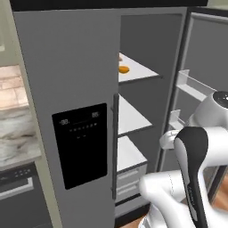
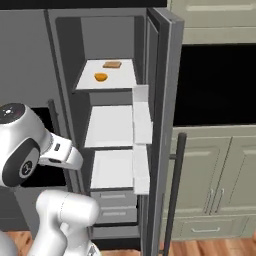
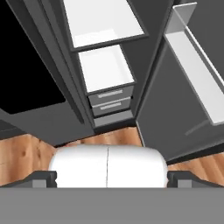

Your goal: Pick up the mango and orange from the fridge and place one fruit on each plate on the dining counter.

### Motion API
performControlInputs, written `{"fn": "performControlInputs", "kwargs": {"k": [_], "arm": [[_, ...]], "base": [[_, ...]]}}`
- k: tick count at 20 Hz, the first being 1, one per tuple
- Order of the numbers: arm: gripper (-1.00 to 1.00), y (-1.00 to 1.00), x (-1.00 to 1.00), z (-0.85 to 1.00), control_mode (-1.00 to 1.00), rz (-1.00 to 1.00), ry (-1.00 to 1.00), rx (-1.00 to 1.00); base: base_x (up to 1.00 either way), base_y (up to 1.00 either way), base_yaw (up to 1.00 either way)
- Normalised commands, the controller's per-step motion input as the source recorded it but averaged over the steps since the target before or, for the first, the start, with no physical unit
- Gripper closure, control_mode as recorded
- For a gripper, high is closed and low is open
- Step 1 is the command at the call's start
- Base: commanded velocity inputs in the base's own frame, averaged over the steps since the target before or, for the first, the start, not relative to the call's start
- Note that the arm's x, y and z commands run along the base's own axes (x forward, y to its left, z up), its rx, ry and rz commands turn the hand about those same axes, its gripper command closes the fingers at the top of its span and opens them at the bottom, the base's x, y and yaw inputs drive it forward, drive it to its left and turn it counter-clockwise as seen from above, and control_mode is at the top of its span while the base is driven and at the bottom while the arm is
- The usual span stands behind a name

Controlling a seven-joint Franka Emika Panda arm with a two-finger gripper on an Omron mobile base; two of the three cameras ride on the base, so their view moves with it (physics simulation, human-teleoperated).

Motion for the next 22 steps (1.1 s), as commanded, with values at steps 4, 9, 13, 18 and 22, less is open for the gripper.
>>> {"fn": "performControlInputs", "kwargs": {"k": [4,9,13,18,22], "arm": [[-1.00,0.00,0.00,0.00,1.00,0.00,0.00,0.00],[-1.00,0.00,0.00,0.00,1.00,0.00,0.00,0.00],[-1.00,0.00,0.00,0.00,1.00,0.00,0.00,0.00],[-1.00,0.00,0.00,0.00,1.00,0.00,0.00,0.00],[-1.00,0.00,0.00,0.00,1.00,0.00,0.00,0.00]], "base": [[0.53,0.30,-0.14],[0.62,0.14,-0.02],[0.62,0.03,0.00],[0.52,-0.13,0.00],[0.71,-0.02,-0.04]]}}
